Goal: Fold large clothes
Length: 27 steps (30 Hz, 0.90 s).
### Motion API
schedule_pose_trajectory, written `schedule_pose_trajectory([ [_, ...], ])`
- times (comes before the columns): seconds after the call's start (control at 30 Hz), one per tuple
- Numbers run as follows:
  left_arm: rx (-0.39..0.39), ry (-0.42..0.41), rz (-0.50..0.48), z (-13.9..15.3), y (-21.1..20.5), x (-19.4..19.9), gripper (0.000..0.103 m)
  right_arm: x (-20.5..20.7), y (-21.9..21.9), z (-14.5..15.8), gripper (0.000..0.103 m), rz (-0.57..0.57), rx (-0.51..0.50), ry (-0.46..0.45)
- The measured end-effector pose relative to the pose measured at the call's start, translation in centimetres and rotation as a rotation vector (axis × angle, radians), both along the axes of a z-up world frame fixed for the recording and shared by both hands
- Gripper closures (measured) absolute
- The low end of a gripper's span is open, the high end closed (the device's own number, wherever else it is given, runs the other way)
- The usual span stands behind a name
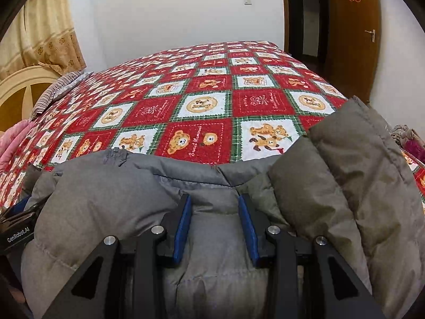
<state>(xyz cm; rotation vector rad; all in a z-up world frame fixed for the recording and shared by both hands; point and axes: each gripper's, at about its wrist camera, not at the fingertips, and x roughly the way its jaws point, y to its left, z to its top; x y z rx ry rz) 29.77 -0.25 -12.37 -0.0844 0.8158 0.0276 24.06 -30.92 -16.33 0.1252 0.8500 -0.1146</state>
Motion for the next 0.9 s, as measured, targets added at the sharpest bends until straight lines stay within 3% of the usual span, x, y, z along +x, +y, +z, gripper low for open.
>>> schedule_pose_trajectory([
  [0.3,0.028,0.007,0.005,-0.3,-0.1,0.2,0.000,-0.5,-0.6,1.2,0.065,-0.022,-0.002,-0.012],
  [0.4,0.031,0.006,0.006,-0.3,-0.2,0.1,0.000,-2.2,-3.2,4.2,0.066,-0.130,-0.058,-0.089],
  [0.47,0.035,0.005,0.007,-0.3,-0.2,0.1,0.000,-3.2,-5.5,4.9,0.066,-0.204,-0.094,-0.082],
  [0.57,0.043,0.005,0.005,-0.3,-0.4,0.2,0.000,-4.0,-9.0,3.0,0.066,-0.270,-0.017,-0.009],
  [0.67,0.048,0.005,0.003,-0.3,-0.5,0.2,0.000,-4.8,-11.4,0.9,0.066,-0.317,0.127,-0.029],
  [0.9,0.056,0.008,0.002,-0.3,-0.6,0.3,0.000,-4.7,-11.2,0.3,0.066,-0.326,0.128,-0.045],
])
